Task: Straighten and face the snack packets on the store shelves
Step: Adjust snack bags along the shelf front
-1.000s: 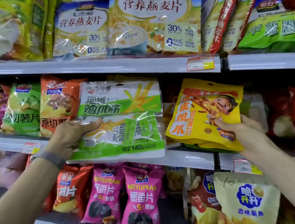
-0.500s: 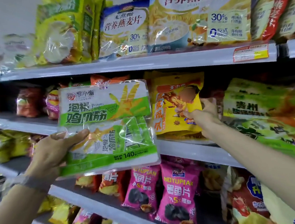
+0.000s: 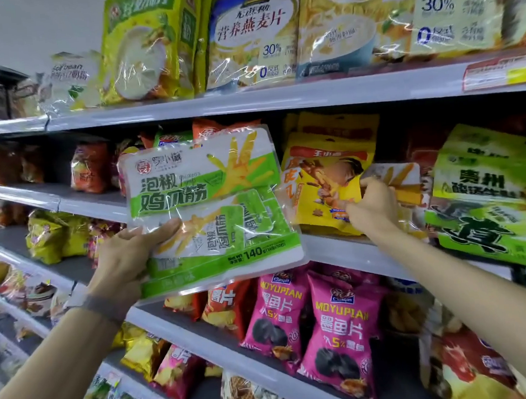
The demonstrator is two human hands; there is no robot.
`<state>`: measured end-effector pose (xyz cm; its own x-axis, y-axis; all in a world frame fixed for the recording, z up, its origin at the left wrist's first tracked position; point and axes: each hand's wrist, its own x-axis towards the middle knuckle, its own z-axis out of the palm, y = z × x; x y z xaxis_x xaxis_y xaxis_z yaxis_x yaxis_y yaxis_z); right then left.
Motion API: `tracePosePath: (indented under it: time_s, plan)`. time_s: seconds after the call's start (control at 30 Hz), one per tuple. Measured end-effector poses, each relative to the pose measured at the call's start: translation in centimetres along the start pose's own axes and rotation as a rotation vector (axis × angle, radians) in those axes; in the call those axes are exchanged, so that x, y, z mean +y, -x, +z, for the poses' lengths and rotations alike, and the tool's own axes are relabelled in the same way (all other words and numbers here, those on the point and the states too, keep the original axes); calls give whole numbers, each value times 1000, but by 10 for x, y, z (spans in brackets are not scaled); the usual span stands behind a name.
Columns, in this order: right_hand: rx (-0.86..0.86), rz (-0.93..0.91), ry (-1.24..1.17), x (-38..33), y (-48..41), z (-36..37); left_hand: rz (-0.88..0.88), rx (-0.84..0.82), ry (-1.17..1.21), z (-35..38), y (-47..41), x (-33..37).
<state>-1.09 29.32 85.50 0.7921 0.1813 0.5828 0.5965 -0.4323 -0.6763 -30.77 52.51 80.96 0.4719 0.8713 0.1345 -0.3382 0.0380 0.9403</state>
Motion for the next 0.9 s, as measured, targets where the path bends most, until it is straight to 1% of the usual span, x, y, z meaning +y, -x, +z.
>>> tracePosePath:
  time_s: [0.1, 0.13, 0.2, 0.27, 0.37, 0.47, 0.5, 0.53, 0.67, 0.7, 0.73, 0.9]
  plan:
    - [-20, -34, 277, 3, 7, -13, -11, -20, -1, 15, 0, -2]
    - [-28, -29, 307, 2, 7, -17, -4, -35, -1, 23, 1, -3]
    - [-52, -29, 289, 1, 8, -24, 2, -57, -14, 42, 6, -1]
    - [-102, -37, 177, 6, 10, -29, -5, -82, -20, 62, 10, -1]
    - [-151, -60, -110, 10, 20, -45, -21, -154, 14, 91, 7, -2]
    - [-259, 31, -484, 6, 42, -72, -44, -234, -1, 123, 0, -4]
    - [-303, 70, -567, 8, 49, -83, -63, -256, -17, 136, -2, -5]
    - [-309, 117, -622, 12, 53, -92, -83, -274, -27, 149, -2, -5]
    - [-186, 254, -814, 33, 63, -128, -75, -359, -40, 203, -1, -5]
    - [-185, 282, -847, 35, 64, -139, -67, -377, -43, 216, 2, -6]
    - [-181, 282, -825, 41, 63, -149, -60, -385, -45, 228, 5, -7]
    - [-38, 224, -638, 74, 56, -187, -58, -469, -85, 282, 33, -11]
